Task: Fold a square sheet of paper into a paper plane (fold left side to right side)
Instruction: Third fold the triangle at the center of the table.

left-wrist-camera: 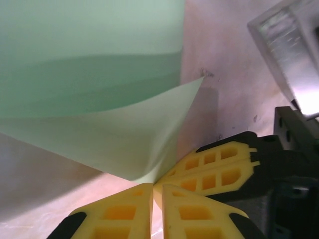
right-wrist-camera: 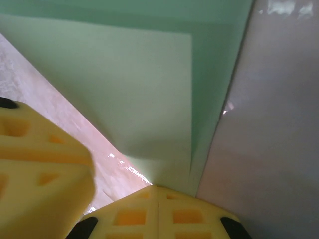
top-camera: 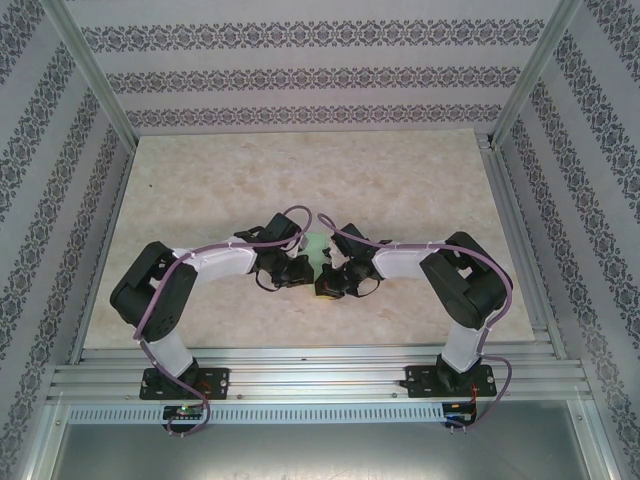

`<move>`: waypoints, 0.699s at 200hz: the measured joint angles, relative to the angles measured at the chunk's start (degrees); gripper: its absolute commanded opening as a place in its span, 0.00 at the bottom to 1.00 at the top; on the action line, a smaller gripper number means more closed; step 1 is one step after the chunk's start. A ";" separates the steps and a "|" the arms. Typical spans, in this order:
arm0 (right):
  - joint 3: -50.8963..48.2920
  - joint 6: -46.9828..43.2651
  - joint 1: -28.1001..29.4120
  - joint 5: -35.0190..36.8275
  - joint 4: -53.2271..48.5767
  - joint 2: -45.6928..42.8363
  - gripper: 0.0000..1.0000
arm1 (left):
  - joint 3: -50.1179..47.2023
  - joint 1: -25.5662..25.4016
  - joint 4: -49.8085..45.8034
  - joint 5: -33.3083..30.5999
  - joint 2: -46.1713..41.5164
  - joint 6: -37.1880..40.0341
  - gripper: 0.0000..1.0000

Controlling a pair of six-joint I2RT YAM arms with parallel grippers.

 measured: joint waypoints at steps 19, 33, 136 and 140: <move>0.20 0.24 0.00 0.00 -0.39 0.13 0.00 | -0.02 -0.22 0.92 0.02 0.52 -0.83 0.13; 0.26 0.31 -0.02 0.00 -0.55 0.17 0.00 | -0.02 -0.22 1.11 0.07 0.66 -1.14 0.12; 0.96 1.55 0.00 0.22 -1.84 0.42 0.00 | 0.50 -0.09 1.70 -0.07 2.19 -1.70 0.08; 1.01 1.55 0.00 0.24 -1.88 0.42 0.00 | 0.50 -0.09 1.73 -0.13 2.23 -1.70 0.08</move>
